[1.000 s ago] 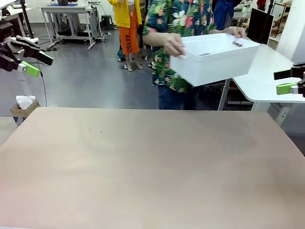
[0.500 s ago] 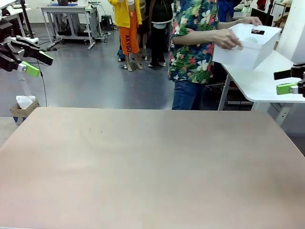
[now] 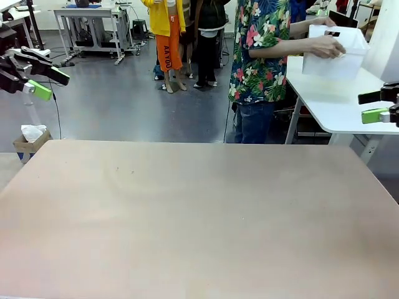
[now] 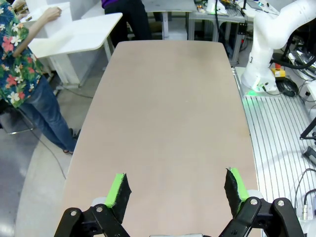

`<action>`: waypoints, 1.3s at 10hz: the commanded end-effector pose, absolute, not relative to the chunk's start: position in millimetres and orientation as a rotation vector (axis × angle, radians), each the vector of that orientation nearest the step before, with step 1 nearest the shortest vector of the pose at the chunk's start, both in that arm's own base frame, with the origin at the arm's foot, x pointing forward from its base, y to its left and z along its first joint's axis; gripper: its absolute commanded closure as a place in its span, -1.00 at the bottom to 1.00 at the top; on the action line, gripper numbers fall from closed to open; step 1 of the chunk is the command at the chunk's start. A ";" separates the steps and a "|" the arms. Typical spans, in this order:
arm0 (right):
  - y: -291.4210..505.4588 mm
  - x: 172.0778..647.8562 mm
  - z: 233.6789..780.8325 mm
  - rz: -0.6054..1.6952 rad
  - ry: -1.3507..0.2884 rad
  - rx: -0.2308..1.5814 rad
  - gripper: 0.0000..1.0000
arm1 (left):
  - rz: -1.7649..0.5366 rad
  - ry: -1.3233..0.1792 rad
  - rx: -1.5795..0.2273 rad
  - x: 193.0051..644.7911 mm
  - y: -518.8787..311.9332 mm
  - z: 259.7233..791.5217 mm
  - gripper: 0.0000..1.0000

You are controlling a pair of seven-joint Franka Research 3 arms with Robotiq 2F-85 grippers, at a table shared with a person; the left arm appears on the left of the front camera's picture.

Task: Stack the cups and store them in the basket.
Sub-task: Place the stack of Reusable plastic cups into the Pantry Basket.

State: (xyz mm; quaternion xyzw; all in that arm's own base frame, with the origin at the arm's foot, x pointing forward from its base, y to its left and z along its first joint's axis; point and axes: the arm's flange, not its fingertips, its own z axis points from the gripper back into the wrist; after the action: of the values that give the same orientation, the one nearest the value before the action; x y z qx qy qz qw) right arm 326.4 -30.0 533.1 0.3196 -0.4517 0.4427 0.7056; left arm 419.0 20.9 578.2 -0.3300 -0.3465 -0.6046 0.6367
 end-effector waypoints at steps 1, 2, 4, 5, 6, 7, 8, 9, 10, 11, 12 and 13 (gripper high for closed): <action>-28.6 329.1 534.5 0.992 -1.034 0.714 -1.00 | -1.370 -0.783 -0.745 416.8 19.4 581.2 -1.00; -28.6 329.1 534.5 0.992 -1.034 0.714 -1.00 | -1.370 -0.783 -0.745 416.8 19.4 581.2 -1.00; -28.6 329.1 534.5 0.992 -1.034 0.714 -1.00 | -1.370 -0.783 -0.745 416.8 19.4 581.2 -1.00; -28.6 329.1 534.5 0.992 -1.034 0.714 -1.00 | -1.370 -0.783 -0.745 416.8 19.4 581.2 -1.00; -28.6 329.1 534.5 0.992 -1.034 0.714 -1.00 | -1.370 -0.783 -0.745 416.8 19.4 581.2 -1.00; -28.6 329.1 534.5 0.992 -1.034 0.714 -1.00 | -1.370 -0.783 -0.745 416.8 19.4 581.2 -1.00; -28.6 329.1 534.5 0.992 -1.034 0.714 -1.00 | -1.370 -0.783 -0.745 416.8 19.4 581.2 -1.00; -28.6 329.1 534.5 0.992 -1.034 0.714 -1.00 | -1.370 -0.783 -0.745 416.8 19.4 581.2 -1.00; -28.6 329.1 534.5 0.992 -1.034 0.714 -1.00 | -1.370 -0.783 -0.745 416.8 19.4 581.2 -1.00; -28.6 329.1 534.5 0.992 -1.034 0.714 -1.00 | -1.370 -0.783 -0.745 416.8 19.4 581.2 -1.00; -28.6 329.1 534.5 0.992 -1.034 0.714 -1.00 | -1.370 -0.783 -0.745 416.8 19.4 581.2 -1.00; -28.6 329.1 534.5 0.992 -1.034 0.714 -1.00 | -1.370 -0.783 -0.745 416.8 19.4 581.2 -1.00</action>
State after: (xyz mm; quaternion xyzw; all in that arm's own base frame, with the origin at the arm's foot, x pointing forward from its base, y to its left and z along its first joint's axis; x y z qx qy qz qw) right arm 326.3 -30.2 533.1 0.3197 -0.4517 0.4426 0.7056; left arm 419.0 20.9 578.2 -0.3300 -0.3465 -0.6046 0.6367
